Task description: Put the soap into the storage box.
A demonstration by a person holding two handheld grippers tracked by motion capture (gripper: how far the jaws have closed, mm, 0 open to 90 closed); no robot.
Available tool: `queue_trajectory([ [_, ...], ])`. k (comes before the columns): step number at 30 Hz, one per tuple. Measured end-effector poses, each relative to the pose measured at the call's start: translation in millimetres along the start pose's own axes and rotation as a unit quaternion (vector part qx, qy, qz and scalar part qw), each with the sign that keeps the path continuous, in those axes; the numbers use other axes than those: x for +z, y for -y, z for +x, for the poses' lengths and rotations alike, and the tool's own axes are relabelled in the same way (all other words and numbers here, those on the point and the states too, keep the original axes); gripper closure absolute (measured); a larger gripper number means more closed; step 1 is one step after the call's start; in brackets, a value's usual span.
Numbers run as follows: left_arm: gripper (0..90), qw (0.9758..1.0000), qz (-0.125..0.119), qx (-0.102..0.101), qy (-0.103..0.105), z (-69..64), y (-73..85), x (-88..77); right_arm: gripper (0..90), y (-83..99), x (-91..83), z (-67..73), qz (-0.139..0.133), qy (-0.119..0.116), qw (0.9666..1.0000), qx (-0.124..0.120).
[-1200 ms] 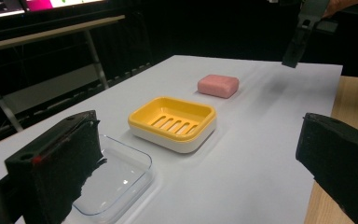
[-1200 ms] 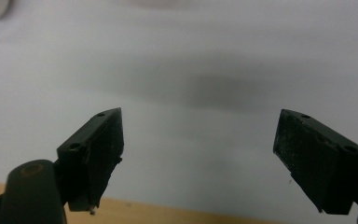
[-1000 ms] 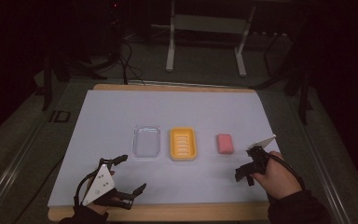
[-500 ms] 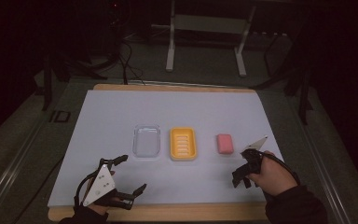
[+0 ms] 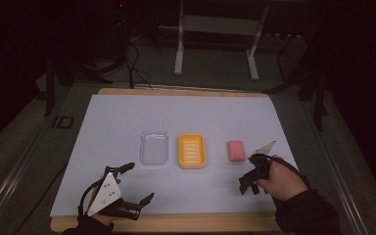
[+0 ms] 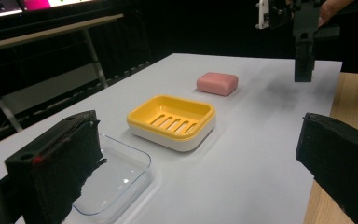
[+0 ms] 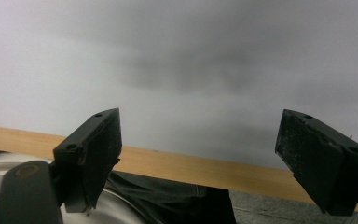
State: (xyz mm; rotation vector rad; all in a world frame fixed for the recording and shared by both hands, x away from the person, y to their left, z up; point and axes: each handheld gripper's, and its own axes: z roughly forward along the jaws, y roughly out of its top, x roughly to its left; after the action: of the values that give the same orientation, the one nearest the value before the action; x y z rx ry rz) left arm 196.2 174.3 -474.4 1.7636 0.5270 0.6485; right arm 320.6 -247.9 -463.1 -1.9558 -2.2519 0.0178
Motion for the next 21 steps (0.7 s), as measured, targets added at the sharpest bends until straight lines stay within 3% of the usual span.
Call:
queue_trajectory([
  [10,0.7,1.0000,0.000,0.000,0.001,0.2,0.0,-0.2,15.7,-13.8,-5.1,6.9,-0.004,0.008,1.0000,-0.004],
  [11,0.7,1.0000,0.000,0.000,0.001,0.1,0.0,-0.2,17.9,-17.6,-6.4,8.0,-0.009,0.018,0.9998,-0.005],
  [21,0.6,1.0000,0.001,0.001,0.003,-0.1,0.1,-0.2,18.9,-33.4,-15.9,10.9,-0.026,0.023,0.9993,-0.012],
])
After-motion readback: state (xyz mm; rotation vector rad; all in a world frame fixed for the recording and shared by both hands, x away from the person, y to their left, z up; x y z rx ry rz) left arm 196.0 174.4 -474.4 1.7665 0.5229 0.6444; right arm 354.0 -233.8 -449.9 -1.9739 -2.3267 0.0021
